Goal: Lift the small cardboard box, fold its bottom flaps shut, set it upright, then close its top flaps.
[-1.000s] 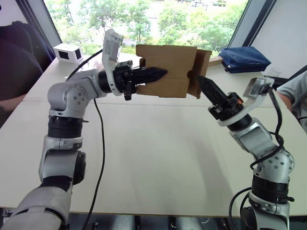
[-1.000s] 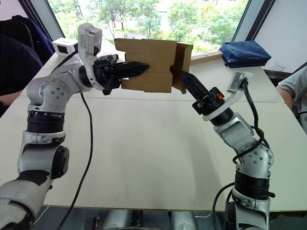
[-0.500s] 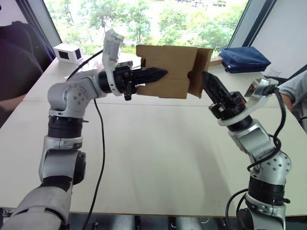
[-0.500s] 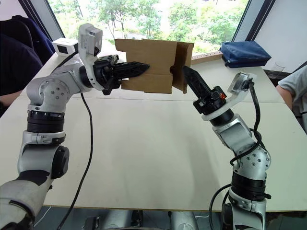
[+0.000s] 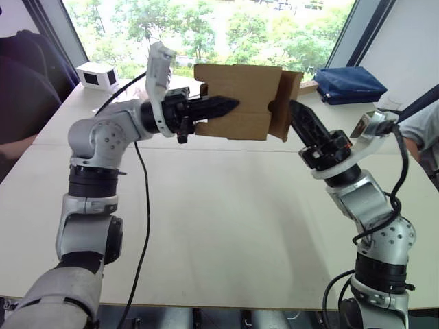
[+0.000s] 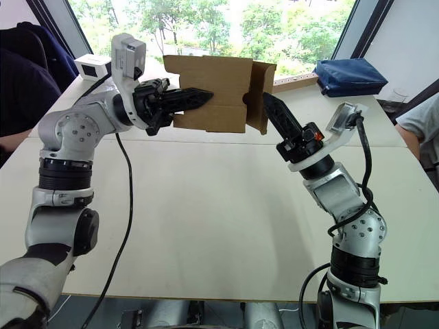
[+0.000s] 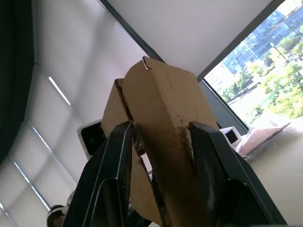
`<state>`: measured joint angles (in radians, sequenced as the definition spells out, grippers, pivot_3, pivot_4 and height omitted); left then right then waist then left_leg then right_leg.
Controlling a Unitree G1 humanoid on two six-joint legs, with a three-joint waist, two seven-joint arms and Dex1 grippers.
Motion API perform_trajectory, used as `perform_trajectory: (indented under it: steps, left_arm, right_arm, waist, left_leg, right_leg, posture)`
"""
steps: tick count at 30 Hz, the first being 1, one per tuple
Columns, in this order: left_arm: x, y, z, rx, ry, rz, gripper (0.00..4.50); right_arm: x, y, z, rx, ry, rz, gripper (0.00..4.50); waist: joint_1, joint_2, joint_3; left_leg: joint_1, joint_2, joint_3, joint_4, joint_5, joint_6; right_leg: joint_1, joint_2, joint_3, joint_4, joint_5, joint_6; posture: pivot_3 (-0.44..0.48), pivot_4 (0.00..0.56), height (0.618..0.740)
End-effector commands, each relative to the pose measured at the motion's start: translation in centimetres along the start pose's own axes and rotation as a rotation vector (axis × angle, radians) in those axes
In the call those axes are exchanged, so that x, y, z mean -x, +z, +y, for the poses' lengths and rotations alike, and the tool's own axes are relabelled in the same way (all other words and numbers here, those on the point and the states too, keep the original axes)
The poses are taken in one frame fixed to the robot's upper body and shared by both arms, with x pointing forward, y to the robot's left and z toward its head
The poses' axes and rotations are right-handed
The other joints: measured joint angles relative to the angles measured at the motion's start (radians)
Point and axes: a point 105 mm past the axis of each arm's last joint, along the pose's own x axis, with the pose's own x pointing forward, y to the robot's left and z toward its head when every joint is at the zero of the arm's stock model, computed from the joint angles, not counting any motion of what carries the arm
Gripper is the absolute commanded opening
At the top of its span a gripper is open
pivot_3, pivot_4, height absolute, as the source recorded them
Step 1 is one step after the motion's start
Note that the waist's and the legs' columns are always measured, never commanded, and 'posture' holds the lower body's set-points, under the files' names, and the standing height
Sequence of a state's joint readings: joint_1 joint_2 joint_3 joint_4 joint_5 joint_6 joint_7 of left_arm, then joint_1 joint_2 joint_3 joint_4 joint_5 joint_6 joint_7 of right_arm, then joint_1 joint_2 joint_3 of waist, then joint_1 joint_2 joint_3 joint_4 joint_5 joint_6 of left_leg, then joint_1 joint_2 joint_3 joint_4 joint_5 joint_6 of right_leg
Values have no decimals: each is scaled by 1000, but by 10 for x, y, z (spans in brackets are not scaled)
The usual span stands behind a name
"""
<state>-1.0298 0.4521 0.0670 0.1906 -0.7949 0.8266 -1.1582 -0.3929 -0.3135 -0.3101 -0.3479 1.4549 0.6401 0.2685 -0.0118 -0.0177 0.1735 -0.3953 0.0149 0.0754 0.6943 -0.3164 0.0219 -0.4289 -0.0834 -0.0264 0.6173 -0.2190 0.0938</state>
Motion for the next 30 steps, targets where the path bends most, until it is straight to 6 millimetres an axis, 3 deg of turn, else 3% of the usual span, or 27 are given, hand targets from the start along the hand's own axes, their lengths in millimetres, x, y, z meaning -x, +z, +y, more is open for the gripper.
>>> perform_trajectory:
  steps: [1, 6, 30]
  left_arm:
    - [0, 16, -7, -50, -23, -34, 0]
    - [1, 16, -6, -47, -13, -38, 0]
    - [-1, 14, -4, -52, 2, -50, 0]
  right_arm:
    - [-5, 4, 6, -2, 25, -26, 1909]
    - [-8, 6, 14, -64, 67, -77, 1909]
    - [-35, -11, 16, -130, 20, -164, 1909]
  waist:
    - [0, 0, 0]
    - [0, 0, 0]
    - [-2, 0, 0]
  left_leg:
    - [0, 0, 0, 0, 0, 0]
    - [0, 0, 0, 0, 0, 0]
    - [0, 0, 0, 0, 0, 0]
  right_leg:
    - [0, 0, 0, 0, 0, 0]
    - [0, 0, 0, 0, 0, 0]
    - [0, 0, 0, 0, 0, 0]
  posture:
    - [0, 150, 740]
    - [0, 150, 740]
    - [0, 150, 740]
